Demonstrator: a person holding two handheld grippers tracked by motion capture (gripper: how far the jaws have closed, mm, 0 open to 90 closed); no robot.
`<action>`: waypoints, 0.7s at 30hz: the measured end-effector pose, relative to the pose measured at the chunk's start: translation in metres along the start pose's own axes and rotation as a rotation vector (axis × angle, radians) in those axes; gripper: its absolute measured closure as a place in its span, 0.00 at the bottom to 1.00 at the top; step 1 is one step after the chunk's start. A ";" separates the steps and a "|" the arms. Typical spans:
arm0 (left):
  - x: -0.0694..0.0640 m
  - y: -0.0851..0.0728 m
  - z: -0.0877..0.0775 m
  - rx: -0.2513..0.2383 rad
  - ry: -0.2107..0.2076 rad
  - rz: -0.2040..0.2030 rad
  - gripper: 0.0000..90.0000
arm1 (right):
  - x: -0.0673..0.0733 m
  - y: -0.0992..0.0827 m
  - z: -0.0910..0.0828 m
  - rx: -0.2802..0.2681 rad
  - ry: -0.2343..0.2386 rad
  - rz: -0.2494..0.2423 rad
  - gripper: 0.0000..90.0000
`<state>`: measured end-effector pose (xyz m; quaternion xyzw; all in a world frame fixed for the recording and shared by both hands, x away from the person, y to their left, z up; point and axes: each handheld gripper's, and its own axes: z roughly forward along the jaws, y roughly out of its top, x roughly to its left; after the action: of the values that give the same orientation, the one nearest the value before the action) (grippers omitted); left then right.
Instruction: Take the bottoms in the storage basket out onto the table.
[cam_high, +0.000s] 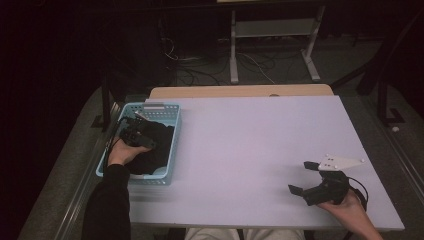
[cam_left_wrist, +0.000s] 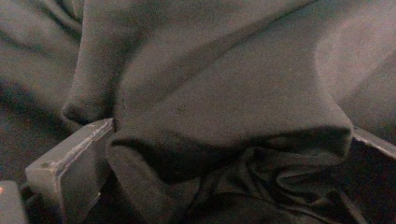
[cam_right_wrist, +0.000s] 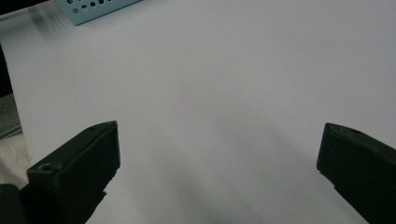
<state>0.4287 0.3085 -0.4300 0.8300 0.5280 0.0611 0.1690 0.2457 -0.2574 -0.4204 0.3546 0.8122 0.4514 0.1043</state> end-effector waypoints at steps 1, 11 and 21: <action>0.000 0.000 0.001 0.004 0.000 -0.003 0.00 | 0.000 0.000 0.000 0.000 0.000 0.001 0.00; 0.001 -0.003 -0.004 0.014 -0.061 -0.020 0.25 | 0.000 0.000 -0.001 -0.003 -0.003 0.000 0.00; -0.003 -0.017 -0.005 -0.123 -0.082 -0.079 0.60 | 0.001 0.000 0.000 0.003 -0.001 -0.004 0.00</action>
<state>0.4110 0.3135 -0.4310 0.7985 0.5482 0.0527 0.2433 0.2452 -0.2566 -0.4199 0.3534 0.8135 0.4497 0.1050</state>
